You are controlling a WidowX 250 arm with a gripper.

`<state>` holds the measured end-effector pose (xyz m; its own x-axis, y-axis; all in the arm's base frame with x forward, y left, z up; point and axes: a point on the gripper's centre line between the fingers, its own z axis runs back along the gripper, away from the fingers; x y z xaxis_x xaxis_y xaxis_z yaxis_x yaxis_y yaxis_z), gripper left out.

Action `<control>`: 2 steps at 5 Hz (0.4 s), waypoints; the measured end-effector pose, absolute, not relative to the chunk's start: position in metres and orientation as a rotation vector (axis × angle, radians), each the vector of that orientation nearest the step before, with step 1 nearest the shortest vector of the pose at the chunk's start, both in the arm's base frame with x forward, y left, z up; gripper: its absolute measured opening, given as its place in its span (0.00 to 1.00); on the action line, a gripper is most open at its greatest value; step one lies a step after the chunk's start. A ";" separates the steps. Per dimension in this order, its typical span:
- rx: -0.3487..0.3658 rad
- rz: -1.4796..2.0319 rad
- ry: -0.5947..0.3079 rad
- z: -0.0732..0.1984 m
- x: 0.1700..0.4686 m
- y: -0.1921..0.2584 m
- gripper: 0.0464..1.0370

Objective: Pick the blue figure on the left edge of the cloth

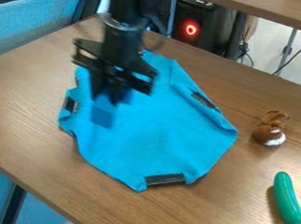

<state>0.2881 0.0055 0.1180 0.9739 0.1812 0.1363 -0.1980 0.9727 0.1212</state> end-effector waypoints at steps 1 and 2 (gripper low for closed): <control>0.156 0.128 -0.080 0.108 0.280 -0.037 0.19; 0.182 0.091 -0.088 0.099 0.276 -0.074 0.19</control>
<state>0.2759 -0.0738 0.0992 0.9921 0.0818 0.0953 -0.0977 0.9794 0.1766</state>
